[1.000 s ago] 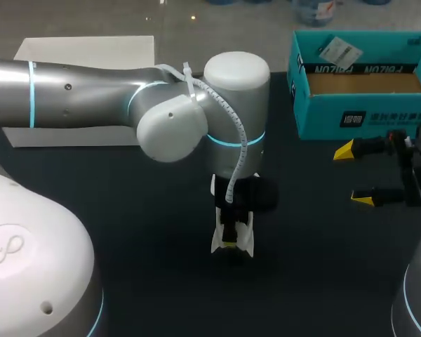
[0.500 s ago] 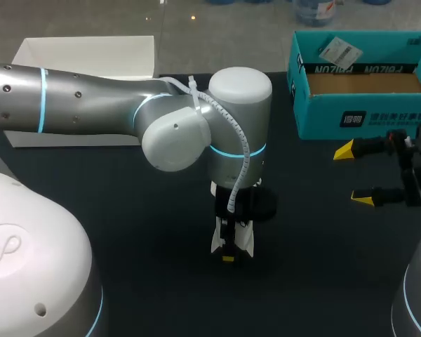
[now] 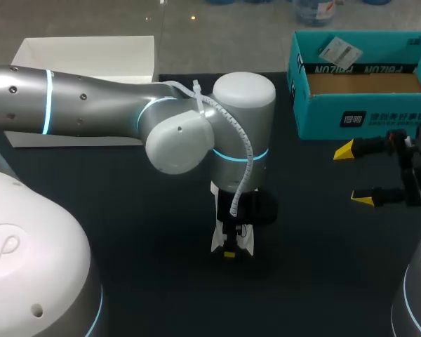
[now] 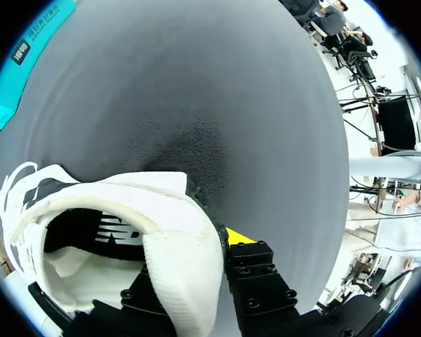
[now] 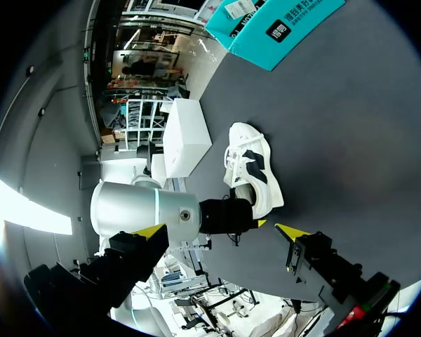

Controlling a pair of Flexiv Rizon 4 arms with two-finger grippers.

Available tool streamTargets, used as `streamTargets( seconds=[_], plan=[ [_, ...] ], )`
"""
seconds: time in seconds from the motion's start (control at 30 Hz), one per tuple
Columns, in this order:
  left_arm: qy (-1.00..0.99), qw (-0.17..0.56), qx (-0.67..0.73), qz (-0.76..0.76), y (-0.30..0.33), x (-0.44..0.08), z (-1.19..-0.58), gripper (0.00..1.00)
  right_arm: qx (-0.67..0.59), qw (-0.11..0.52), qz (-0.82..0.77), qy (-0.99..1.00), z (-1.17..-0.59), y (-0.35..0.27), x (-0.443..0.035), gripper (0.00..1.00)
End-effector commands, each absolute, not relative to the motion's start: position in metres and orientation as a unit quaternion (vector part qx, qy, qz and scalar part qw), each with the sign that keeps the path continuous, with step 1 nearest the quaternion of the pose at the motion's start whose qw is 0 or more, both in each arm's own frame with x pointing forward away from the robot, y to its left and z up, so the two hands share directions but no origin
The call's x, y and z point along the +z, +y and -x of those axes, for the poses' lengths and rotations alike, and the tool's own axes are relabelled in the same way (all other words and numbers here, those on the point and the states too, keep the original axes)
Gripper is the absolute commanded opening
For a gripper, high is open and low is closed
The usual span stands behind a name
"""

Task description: Take the shoe out of the shoebox, open the shoe tongue, remove and reinsert the insole, then place the shoe into the shoebox

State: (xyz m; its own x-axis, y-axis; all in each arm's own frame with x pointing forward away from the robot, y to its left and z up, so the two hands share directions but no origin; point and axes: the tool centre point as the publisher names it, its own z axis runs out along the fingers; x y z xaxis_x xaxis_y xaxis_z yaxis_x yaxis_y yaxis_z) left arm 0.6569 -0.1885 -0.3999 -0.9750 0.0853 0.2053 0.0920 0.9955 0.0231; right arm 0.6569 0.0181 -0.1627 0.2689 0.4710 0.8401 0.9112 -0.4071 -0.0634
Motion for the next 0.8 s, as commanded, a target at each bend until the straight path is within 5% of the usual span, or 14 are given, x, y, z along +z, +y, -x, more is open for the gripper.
streamTargets(
  seconds=[0.03,0.8],
  plan=[
    [-0.994,0.093,-0.012,0.047,-0.182,-0.387,-0.659,0.0,-0.39,0.279,0.747,-0.461,-0.646,0.017,-0.161,1.0],
    [-0.986,0.008,0.077,0.151,-0.176,-0.201,-0.68,0.0,-0.39,0.279,0.747,-0.461,-0.646,0.017,-0.161,1.0]
  ],
)
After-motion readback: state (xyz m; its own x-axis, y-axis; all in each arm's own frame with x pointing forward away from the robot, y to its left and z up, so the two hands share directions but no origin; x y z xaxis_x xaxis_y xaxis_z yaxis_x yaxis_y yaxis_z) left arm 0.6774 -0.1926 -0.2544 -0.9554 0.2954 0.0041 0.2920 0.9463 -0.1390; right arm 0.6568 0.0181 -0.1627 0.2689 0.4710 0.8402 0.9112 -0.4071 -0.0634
